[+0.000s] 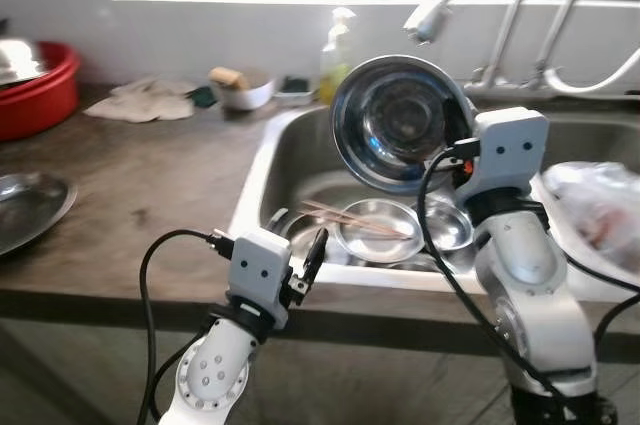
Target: Kitchen organization
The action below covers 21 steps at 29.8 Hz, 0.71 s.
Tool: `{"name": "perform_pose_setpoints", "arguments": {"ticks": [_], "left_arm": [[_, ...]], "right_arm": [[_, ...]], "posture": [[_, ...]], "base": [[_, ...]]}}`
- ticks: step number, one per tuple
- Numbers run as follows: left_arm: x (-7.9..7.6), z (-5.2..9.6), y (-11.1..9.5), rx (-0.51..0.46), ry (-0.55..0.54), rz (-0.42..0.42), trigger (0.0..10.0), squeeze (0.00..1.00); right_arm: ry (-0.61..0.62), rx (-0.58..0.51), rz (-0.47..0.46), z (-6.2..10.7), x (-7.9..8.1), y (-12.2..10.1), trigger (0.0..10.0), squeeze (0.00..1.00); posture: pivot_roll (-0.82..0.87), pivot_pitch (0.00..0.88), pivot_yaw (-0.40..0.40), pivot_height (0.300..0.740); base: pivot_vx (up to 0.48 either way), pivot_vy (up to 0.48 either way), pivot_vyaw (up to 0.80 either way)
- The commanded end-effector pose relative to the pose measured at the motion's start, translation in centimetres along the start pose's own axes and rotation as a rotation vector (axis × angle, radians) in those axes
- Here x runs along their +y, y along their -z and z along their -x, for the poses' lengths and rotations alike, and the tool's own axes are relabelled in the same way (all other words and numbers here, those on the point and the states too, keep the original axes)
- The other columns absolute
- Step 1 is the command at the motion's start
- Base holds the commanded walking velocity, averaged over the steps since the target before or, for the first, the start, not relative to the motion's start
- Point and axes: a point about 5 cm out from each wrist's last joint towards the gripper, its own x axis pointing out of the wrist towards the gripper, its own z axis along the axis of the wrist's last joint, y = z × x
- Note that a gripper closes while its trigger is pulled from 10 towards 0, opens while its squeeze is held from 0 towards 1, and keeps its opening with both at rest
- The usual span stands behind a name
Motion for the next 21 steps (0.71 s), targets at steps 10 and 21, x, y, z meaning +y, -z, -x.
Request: {"name": "perform_pose_setpoints", "arguments": {"ticks": [10,21], "left_arm": [[0.0,0.5,0.3,0.022,-0.016,0.003,10.0,0.0],[-0.4,1.3,0.1,0.038,-0.018,0.017,10.0,0.0]], "right_arm": [[-0.086,0.198,0.052,-4.2,-1.6,1.3,10.0,0.0],[-0.051,0.588,0.054,-7.1,-4.9,7.8,10.0,0.0]], "posture": [[0.15,0.102,-0.042,0.74],[0.17,0.158,-0.043,0.74]], "base": [[0.0,0.0,0.0],[0.0,0.0,0.0]]}}
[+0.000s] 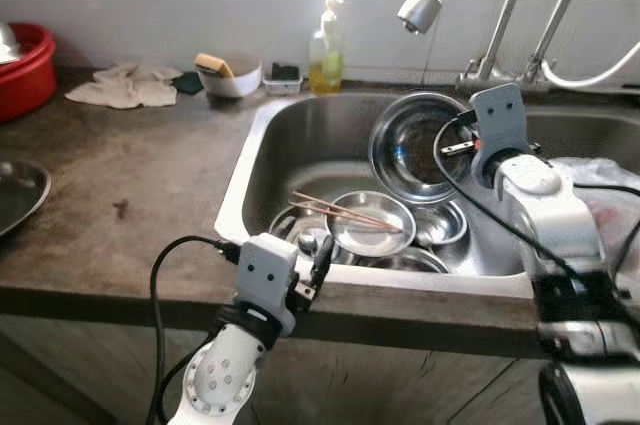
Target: Kitchen organization
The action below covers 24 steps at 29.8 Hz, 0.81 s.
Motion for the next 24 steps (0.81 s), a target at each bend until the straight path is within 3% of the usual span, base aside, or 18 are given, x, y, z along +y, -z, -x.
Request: {"name": "perform_pose_setpoints", "arguments": {"ticks": [1,7,16,17,18,19,24], "left_arm": [[-0.1,0.2,-0.5,-0.009,-0.006,-0.005,10.0,0.0],[-0.2,1.0,-0.8,0.006,-0.01,-0.006,10.0,0.0],[-0.4,1.4,-0.9,0.015,-0.003,-0.001,10.0,0.0],[-0.5,1.4,-0.9,0.018,0.008,0.001,10.0,0.0],[-0.5,1.4,-0.9,0.019,0.011,0.001,10.0,0.0],[-0.5,1.4,-0.8,0.02,0.011,0.001,10.0,0.0],[-0.5,1.1,-0.7,0.02,0.019,-0.001,10.0,0.0]], "right_arm": [[-0.007,0.009,-0.028,-0.6,-0.2,0.0,10.0,0.0],[0.008,0.134,-0.083,-2.3,-0.2,1.7,10.0,0.0],[0.034,0.217,-0.062,-2.7,-0.3,3.6,10.0,0.0],[0.027,0.23,-0.073,-2.6,-0.1,4.0,10.0,0.06],[0.025,0.234,-0.078,-2.6,-0.1,4.1,10.0,0.06],[0.025,0.243,-0.09,-2.6,-0.1,4.3,10.0,1.0],[0.039,0.222,-0.107,-2.7,-0.5,4.2,10.0,1.0]], "posture": [[0.17,0.158,-0.043,0.74],[0.19,0.197,-0.042,0.74],[0.18,0.211,-0.035,0.74],[0.19,0.212,-0.035,0.74],[0.19,0.212,-0.035,0.74],[0.19,0.212,-0.035,0.74],[0.18,0.206,-0.024,0.74]], "base": [[0.0,0.0,0.0],[0.0,0.0,0.0],[0.0,0.0,0.0],[0.0,0.0,0.0],[0.0,0.0,0.0],[0.0,0.0,0.0],[0.0,0.0,0.0]]}}
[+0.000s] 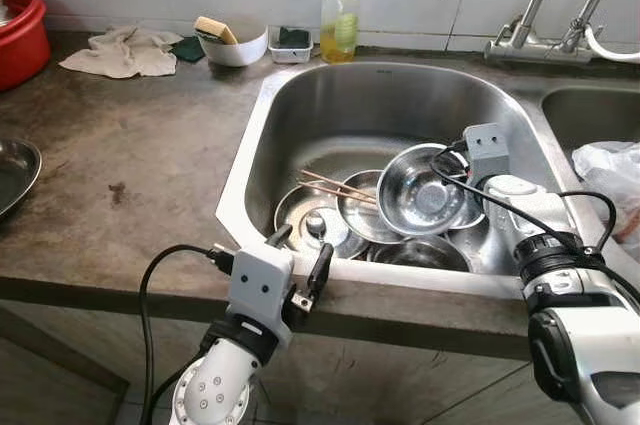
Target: Kitchen organization
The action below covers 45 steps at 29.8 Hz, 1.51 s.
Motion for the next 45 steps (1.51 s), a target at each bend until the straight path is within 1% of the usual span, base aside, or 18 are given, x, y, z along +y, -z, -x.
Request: {"name": "perform_pose_setpoints", "arguments": {"ticks": [1,4,5,7,8,9,10,14,15,18,19,20,23,27,30,33,36,45], "left_arm": [[0.0,0.1,0.2,0.018,0.007,0.0,10.0,0.0],[0.0,-0.1,0.3,0.018,0.006,-0.002,10.0,0.0],[0.0,-0.1,0.3,0.017,0.006,-0.002,10.0,0.0],[0.0,-0.2,0.3,0.017,0.005,-0.003,10.0,0.0],[0.0,-0.3,0.4,0.017,0.005,-0.003,10.0,0.0],[0.1,-0.3,0.4,0.014,0.004,-0.007,10.0,0.0],[0.1,-0.3,0.4,0.014,0.004,-0.007,10.0,0.0],[0.3,-0.5,0.5,0.01,-0.001,-0.009,10.0,0.0],[0.3,-0.5,0.5,0.01,-0.001,-0.009,10.0,0.0],[0.3,-0.9,0.5,-0.002,0.0,-0.014,10.0,0.0],[0.3,-0.9,0.5,-0.002,0.0,-0.014,10.0,0.0],[0.4,-1.1,0.5,-0.008,-0.001,-0.017,10.0,0.0],[0.7,-1.2,0.6,-0.015,-0.004,-0.023,10.0,0.0],[0.8,-1.2,0.7,-0.016,-0.005,-0.032,10.0,0.0],[0.9,-1.2,0.8,-0.016,-0.003,-0.037,10.0,0.0],[0.9,-1.4,0.7,-0.025,-0.002,-0.039,10.0,0.0],[1.2,-1.6,0.4,-0.038,-0.009,-0.045,10.0,0.0],[1.2,-2.0,0.4,-0.051,-0.006,-0.043,10.0,0.0]], "right_arm": [[0.016,-0.022,-0.014,0.0,-0.4,-0.4,10.0,1.0],[0.04,-0.075,0.016,0.3,-0.6,-1.4,10.0,1.0],[0.053,-0.109,0.032,0.4,-0.6,-1.9,10.0,0.42],[0.056,-0.119,0.037,0.5,-0.6,-2.0,10.0,0.42],[0.067,-0.135,0.032,0.5,-0.6,-2.2,10.0,0.0],[0.098,-0.232,0.038,1.4,-0.8,-3.5,10.0,0.0],[0.098,-0.232,0.038,1.4,-0.8,-3.5,10.0,0.0],[0.125,-0.389,0.05,3.2,-0.3,-5.1,10.0,0.0],[0.125,-0.389,0.05,3.2,-0.3,-5.1,10.0,0.0],[0.133,-0.536,0.048,5.8,0.4,-5.8,10.0,0.0],[0.133,-0.536,0.048,5.8,0.4,-5.8,10.0,0.0],[0.126,-0.591,0.033,7.1,0.7,-5.8,10.0,0.0],[0.101,-0.658,-0.002,9.0,1.3,-5.4,10.0,0.0],[0.017,-0.689,-0.05,10.9,2.7,-4.0,10.0,0.0],[-0.005,-0.71,-0.043,11.9,3.4,-3.0,10.0,0.0],[-0.077,-0.643,-0.099,13.2,5.3,0.4,10.0,0.0],[-0.094,-0.644,-0.132,14.6,6.4,1.5,10.0,0.0],[-0.106,-0.656,-0.126,14.8,7.0,1.7,10.0,0.0]], "posture": [[0.18,0.206,-0.024,0.74],[0.17,0.198,-0.026,0.74],[0.17,0.194,-0.028,0.74],[0.17,0.193,-0.028,0.74],[0.17,0.187,-0.028,0.74],[0.17,0.182,-0.028,0.74],[0.17,0.182,-0.028,0.74],[0.16,0.162,-0.029,0.74],[0.16,0.162,-0.029,0.74],[0.16,0.14,-0.03,0.74],[0.16,0.14,-0.03,0.74],[0.16,0.129,-0.03,0.74],[0.15,0.111,-0.029,0.74],[0.14,0.094,-0.028,0.74],[0.14,0.083,-0.023,0.74],[0.14,0.068,-0.024,0.74],[0.13,0.053,-0.019,0.74],[0.13,0.029,-0.019,0.74]], "base": [[0.0,0.0,0.0],[0.0,0.0,0.0],[0.0,0.0,0.0],[0.0,0.0,0.0],[0.0,0.0,0.0],[0.0,0.0,0.0],[0.0,0.0,0.0],[0.0,0.0,0.0],[0.0,0.0,0.0],[0.0,0.0,0.0],[0.0,0.0,0.0],[0.0,0.0,0.0],[0.0,0.0,0.0],[0.0,0.0,0.0],[0.0,0.0,0.0],[0.0,0.0,0.0],[0.0,0.0,0.0],[0.0,0.0,0.0]]}}
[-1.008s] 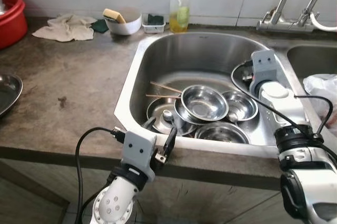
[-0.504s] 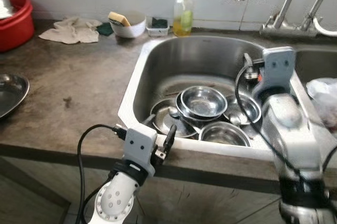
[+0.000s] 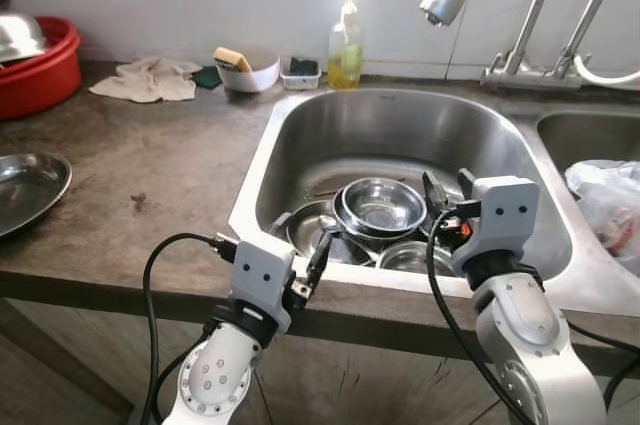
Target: Kitchen organization
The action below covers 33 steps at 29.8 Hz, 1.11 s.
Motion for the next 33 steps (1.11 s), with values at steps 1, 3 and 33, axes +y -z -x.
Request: {"name": "perform_pose_setpoints", "arguments": {"ticks": [1,3,33], "left_arm": [[-0.1,-0.2,0.1,0.001,0.006,0.006,10.0,0.0],[-0.1,-0.2,0.2,0.002,0.004,0.005,10.0,0.0],[0.0,-0.3,0.2,0.011,-0.02,-0.009,10.0,0.0]], "right_arm": [[-0.004,-0.033,-0.012,-0.1,0.3,-0.6,10.0,0.0],[-0.003,-0.037,-0.022,-0.2,0.3,-0.7,10.0,0.0],[-0.003,-0.035,-0.041,-2.4,0.7,-1.1,10.0,0.0]], "posture": [[0.13,0.027,-0.02,0.74],[0.13,0.027,-0.02,0.74],[0.14,0.061,-0.032,0.74]], "base": [[0.0,0.0,0.55],[0.0,0.0,0.55],[0.0,0.176,0.69]]}}
